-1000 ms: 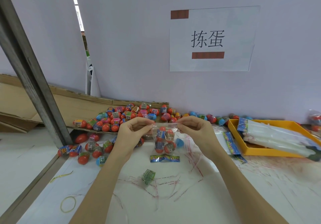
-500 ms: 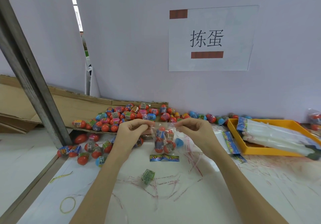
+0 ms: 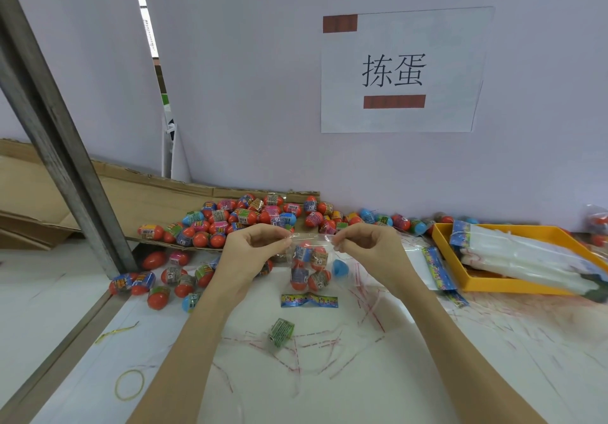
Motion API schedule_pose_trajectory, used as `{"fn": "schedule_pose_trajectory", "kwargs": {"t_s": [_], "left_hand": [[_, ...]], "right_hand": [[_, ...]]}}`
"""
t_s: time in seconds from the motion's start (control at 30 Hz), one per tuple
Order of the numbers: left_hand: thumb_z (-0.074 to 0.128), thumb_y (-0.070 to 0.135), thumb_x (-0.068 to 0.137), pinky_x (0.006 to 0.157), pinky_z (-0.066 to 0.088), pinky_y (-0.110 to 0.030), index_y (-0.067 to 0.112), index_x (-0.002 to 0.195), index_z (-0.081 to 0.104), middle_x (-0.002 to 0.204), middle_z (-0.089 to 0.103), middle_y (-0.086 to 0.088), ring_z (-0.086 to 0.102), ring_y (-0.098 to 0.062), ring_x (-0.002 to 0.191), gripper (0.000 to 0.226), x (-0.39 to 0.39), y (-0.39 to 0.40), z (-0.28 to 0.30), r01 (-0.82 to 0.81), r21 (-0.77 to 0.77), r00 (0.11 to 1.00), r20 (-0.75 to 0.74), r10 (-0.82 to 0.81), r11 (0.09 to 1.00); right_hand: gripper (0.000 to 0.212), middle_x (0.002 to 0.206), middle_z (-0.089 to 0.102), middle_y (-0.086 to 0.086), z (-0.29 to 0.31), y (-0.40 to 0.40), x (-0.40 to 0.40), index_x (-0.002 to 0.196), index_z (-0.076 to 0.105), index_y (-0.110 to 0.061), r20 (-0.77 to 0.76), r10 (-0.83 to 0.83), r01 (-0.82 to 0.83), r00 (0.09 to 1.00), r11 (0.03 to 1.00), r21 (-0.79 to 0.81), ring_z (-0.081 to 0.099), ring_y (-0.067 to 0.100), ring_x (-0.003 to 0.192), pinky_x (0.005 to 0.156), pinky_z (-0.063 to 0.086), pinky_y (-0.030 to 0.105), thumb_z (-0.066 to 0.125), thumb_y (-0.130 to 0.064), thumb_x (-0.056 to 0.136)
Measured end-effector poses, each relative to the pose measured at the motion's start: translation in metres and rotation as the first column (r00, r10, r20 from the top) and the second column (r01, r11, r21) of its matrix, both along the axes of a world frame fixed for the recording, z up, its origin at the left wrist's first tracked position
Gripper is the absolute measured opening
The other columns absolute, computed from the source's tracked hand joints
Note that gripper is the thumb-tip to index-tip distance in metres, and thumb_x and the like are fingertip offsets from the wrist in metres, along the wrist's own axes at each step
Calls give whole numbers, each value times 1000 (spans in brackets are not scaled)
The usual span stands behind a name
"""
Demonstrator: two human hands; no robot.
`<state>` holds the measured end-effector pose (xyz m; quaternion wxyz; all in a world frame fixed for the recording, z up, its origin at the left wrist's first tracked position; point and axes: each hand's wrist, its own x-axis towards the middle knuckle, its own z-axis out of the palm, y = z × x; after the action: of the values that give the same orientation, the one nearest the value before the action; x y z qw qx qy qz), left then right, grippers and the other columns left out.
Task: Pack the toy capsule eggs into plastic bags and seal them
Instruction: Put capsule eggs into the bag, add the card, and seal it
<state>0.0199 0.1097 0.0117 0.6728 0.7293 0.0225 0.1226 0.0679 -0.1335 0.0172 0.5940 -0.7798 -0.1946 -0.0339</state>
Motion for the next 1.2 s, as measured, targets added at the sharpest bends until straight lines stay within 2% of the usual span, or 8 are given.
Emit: {"fn": "schedule_pose_trajectory", "kwargs": {"t_s": [0.3, 0.5, 0.63, 0.73, 0.87, 0.93, 1.03, 1.2], "left_hand": [[83, 1, 85, 80, 59, -19, 23, 90, 83, 98, 81, -2, 77, -16, 96, 22, 0, 0, 1, 3, 3, 999, 44, -3, 1000], [79, -3, 87, 82, 58, -18, 24, 88, 82, 97, 81, -1, 76, -14, 94, 27, 0, -2, 1, 10, 24, 997, 83, -12, 1000], [76, -6, 88, 82, 59, -19, 18, 93, 80, 96, 80, 2, 75, -14, 95, 25, -1, -4, 4, -8, 54, 996, 89, 3, 999], [74, -7, 89, 84, 57, -21, 18, 104, 75, 101, 77, 3, 71, -14, 94, 29, -2, -8, 5, -35, 185, 987, 163, 5, 982], [75, 12, 96, 94, 54, -23, 22, 123, 70, 120, 71, 11, 65, -7, 110, 29, -5, -15, 7, -57, 343, 960, 277, -43, 938], [76, 23, 96, 93, 57, -27, 23, 118, 75, 110, 76, 12, 70, -8, 107, 22, -6, -18, 7, -4, 348, 967, 240, -85, 937], [76, 19, 95, 85, 62, -33, 22, 100, 82, 92, 79, 10, 75, -10, 91, 8, -4, -22, 4, -57, 295, 972, 236, -15, 954], [77, 21, 94, 75, 63, -39, 20, 99, 82, 91, 80, 2, 76, -22, 91, 7, -1, -20, -1, -254, -109, 953, 141, 268, 961]], "right_hand": [[29, 91, 78, -4, 4, 3, -3, 93, 80, -20, 8, -10, 10, 1000, 997, -82, 74, 11, 87, 82, 60, 21, 65, 4, 93], [12, 99, 75, 2, 7, 9, -8, 106, 73, -11, -12, 9, -9, 1000, 1000, 1, 71, 13, 91, 86, 59, 22, 70, -6, 96], [22, 99, 70, 2, 8, 12, -9, 110, 63, -13, -14, 18, -16, 1000, 997, 79, 69, 12, 90, 88, 57, 22, 72, -2, 93], [24, 99, 70, 4, 8, 13, -9, 111, 62, -13, -12, 39, -38, 999, 995, 97, 69, 13, 92, 87, 56, 21, 72, -1, 93], [27, 101, 72, 5, 8, 17, -12, 112, 64, -14, 4, 128, -128, 992, 985, 116, 71, 15, 95, 90, 57, 24, 74, 0, 91], [30, 102, 74, 4, 7, 21, -13, 116, 65, -14, 15, 187, -187, 982, 970, 152, 72, 17, 97, 92, 58, 27, 76, -3, 90], [32, 106, 76, -2, 6, 27, -14, 122, 66, -22, 17, 161, -161, 987, 962, 219, 73, 15, 103, 93, 59, 27, 77, -16, 93], [26, 109, 78, -8, 6, 20, -8, 122, 70, -25, -134, 156, -140, 979, 983, 120, 74, 10, 102, 86, 60, 25, 66, -35, 99]]}}
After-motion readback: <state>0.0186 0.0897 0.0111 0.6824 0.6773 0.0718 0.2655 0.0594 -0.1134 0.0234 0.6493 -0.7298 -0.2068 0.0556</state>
